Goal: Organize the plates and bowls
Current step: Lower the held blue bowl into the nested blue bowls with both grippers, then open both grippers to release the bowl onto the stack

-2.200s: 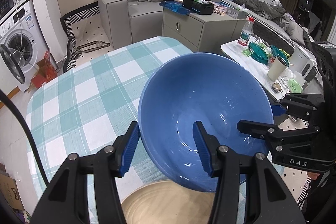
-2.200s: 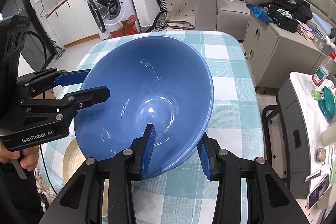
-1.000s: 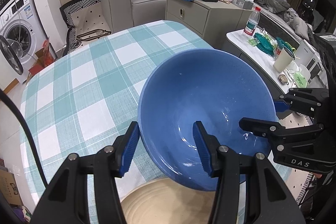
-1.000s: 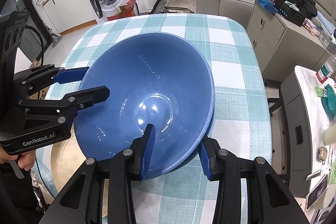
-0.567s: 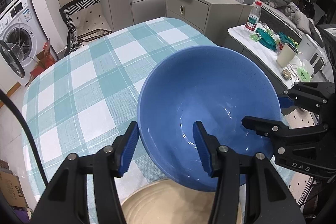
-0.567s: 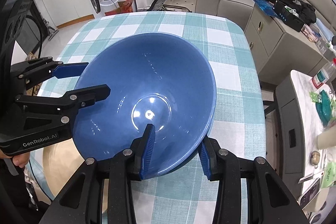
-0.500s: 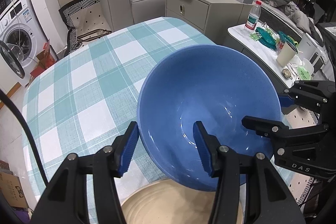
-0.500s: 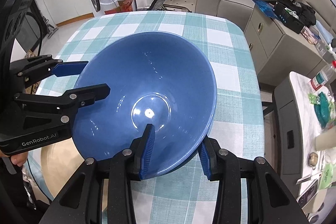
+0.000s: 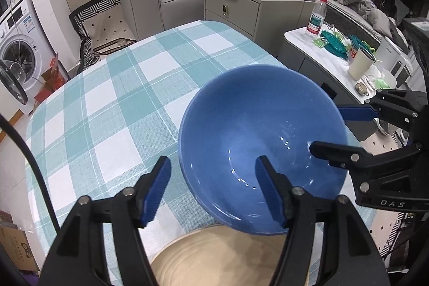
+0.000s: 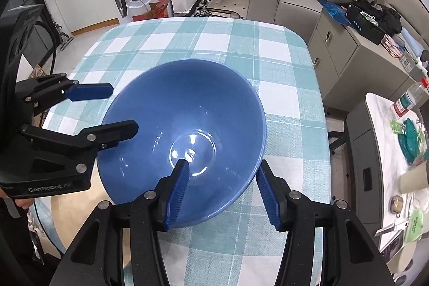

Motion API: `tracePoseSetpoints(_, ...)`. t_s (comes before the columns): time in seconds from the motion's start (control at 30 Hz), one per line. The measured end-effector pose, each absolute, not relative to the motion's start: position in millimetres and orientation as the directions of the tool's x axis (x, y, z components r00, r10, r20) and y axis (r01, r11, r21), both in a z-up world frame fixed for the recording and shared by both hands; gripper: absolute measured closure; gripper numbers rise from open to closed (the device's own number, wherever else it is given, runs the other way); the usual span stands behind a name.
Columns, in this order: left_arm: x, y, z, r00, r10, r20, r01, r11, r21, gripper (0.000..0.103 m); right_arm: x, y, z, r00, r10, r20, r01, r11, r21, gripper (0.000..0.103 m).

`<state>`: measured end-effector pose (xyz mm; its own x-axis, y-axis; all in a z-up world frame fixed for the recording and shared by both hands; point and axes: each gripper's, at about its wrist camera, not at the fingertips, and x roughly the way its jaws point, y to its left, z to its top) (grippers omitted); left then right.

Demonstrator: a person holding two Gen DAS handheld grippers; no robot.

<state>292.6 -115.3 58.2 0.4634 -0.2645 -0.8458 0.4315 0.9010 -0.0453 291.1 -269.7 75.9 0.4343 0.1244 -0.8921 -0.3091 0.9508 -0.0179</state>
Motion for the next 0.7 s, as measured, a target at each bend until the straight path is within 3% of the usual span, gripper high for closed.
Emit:
tracePoseSetpoints(0.17, 292, -107, 61, 0.483, -0.275, -0.831, 0.412, 0.909, -0.061, 0.022, 289, -274, 78, 0.449, 0.158, -0.879, -0.310, 0.951, 0.012, 0.020)
tracePoseSetpoints(0.33, 290, -97, 65, 0.500, -0.287, -0.817, 0.396, 0.915, -0.078, 0.008, 289, -276, 78, 0.455, 0.180, -0.872, -0.305, 0.952, 0.037, 0.016)
tracePoseSetpoints(0.7, 286, -84, 63, 0.523, -0.298, -0.798, 0.370, 0.923, -0.102, 0.000, 288, -284, 78, 0.487, 0.192, -0.852, -0.279, 0.959, 0.056, 0.002)
